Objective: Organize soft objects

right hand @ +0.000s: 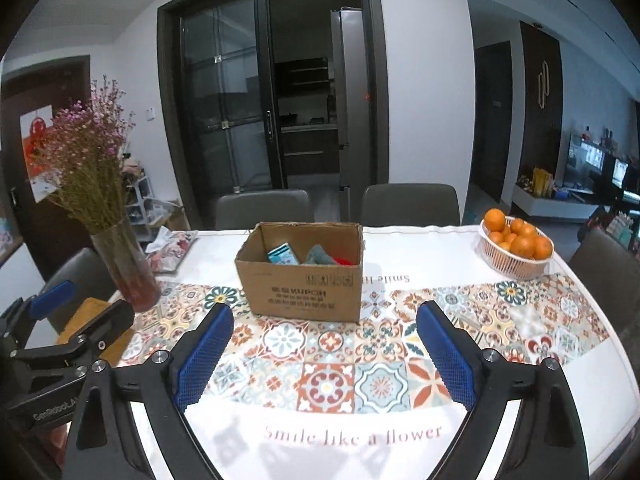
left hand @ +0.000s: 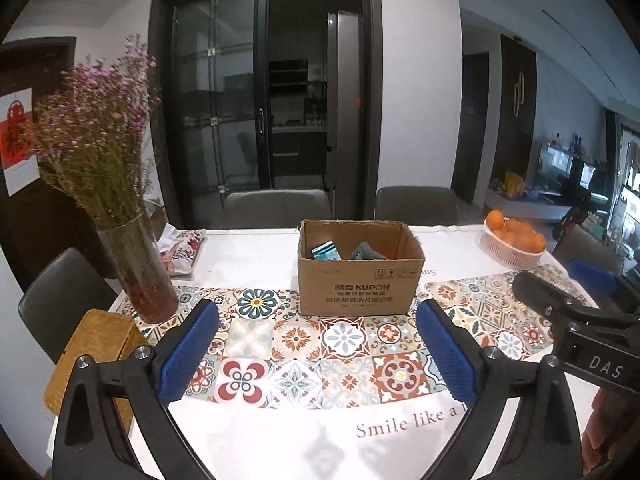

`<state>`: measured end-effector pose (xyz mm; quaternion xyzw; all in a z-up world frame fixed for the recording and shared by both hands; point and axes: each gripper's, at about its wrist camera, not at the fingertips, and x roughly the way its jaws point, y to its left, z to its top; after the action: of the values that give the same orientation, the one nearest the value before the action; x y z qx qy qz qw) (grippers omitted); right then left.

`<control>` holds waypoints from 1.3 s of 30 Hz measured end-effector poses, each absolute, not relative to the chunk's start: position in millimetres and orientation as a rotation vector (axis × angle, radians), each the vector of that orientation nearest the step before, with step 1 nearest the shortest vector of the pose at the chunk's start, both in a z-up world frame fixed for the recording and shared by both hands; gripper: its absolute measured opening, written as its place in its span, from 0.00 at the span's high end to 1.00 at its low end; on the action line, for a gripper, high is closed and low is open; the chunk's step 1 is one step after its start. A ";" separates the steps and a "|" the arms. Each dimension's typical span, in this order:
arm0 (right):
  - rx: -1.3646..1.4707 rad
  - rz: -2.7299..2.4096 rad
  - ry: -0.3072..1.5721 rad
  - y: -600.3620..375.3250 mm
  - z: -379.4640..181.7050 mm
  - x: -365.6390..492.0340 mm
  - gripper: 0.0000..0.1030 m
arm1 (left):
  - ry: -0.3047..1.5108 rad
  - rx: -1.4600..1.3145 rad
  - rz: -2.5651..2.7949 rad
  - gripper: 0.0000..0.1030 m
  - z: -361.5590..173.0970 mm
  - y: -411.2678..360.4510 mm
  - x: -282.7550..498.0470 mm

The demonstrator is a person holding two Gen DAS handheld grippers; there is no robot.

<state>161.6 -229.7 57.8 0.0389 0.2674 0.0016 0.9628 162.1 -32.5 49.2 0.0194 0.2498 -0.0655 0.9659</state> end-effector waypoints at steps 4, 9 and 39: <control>0.077 0.012 0.535 -232.1 56.8 134.3 0.09 | 0.487 0.049 -0.119 0.00 52.2 -35.3 130.5; 0.060 0.006 0.513 -232.6 58.3 100.6 0.05 | 0.475 0.053 -0.102 0.00 55.7 -36.7 99.9; 0.033 -0.031 0.403 -235.5 73.9 7.5 0.01 | 0.362 0.084 -0.040 0.00 69.4 -36.0 6.7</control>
<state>7.5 -235.5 73.9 0.0165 0.1999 -0.0156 0.9795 6.7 -36.0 69.4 0.0417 0.1798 -0.0198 0.9826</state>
